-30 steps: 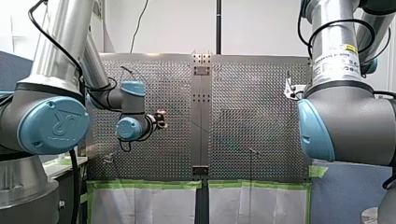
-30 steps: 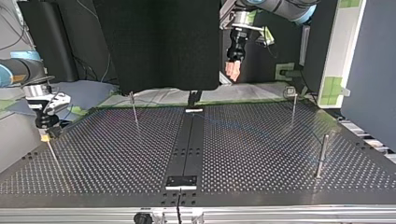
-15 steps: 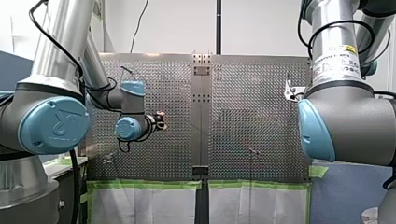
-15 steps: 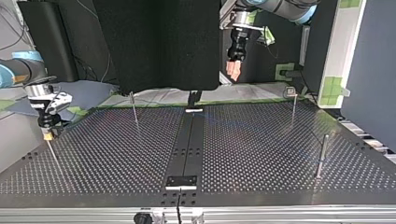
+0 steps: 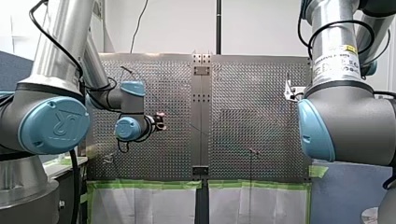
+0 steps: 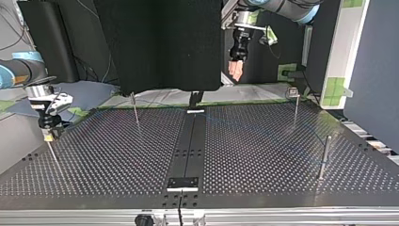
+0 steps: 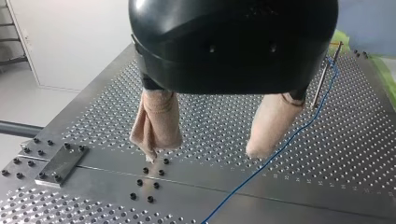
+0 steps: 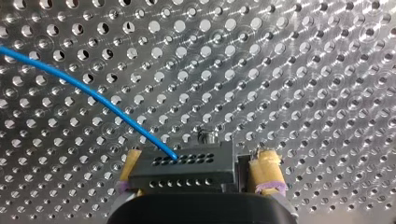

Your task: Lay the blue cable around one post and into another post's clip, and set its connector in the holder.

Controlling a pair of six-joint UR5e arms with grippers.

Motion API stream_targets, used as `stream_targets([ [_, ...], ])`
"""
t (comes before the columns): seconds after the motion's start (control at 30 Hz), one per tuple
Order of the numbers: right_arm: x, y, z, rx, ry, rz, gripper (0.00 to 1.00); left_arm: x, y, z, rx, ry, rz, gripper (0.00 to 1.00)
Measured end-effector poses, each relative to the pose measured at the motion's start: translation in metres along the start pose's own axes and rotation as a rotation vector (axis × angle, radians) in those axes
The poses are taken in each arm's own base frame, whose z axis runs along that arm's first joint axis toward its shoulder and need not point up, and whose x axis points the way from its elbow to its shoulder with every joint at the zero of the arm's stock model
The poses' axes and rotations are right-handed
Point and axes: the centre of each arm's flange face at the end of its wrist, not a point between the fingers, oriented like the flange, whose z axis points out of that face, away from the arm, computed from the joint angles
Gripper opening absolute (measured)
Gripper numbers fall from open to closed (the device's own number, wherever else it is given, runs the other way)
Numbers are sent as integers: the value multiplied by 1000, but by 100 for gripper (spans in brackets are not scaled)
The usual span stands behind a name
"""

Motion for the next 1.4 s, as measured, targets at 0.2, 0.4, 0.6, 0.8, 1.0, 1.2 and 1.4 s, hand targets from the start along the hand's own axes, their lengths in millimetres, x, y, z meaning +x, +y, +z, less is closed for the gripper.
stream_targets([
  [0.2, 0, 0, 0, 0, 0, 0, 100, 1, 0, -1, 1, 9, -5, 100],
  [0.4, 0, 0, 0, 0, 0, 0, 100, 2, 0, -3, 2, 23, -8, 100],
  [0.6, 0, 0, 0, 0, 0, 0, 100, 1, 1, 0, -3, 7, -14, 100],
  [0.8, 0, 0, 0, 0, 0, 0, 100, 0, 3, 0, -25, 2, -8, 100],
  [1.0, 0, 0, 0, 0, 0, 0, 100, 0, 4, 0, -29, 1, -5, 100],
  [1.2, 0, 0, 0, 0, 0, 0, 100, 0, 4, 0, -29, 1, -5, 100],
  [1.4, 0, 0, 0, 0, 0, 0, 100, 0, 4, 0, -29, 1, -5, 100],
])
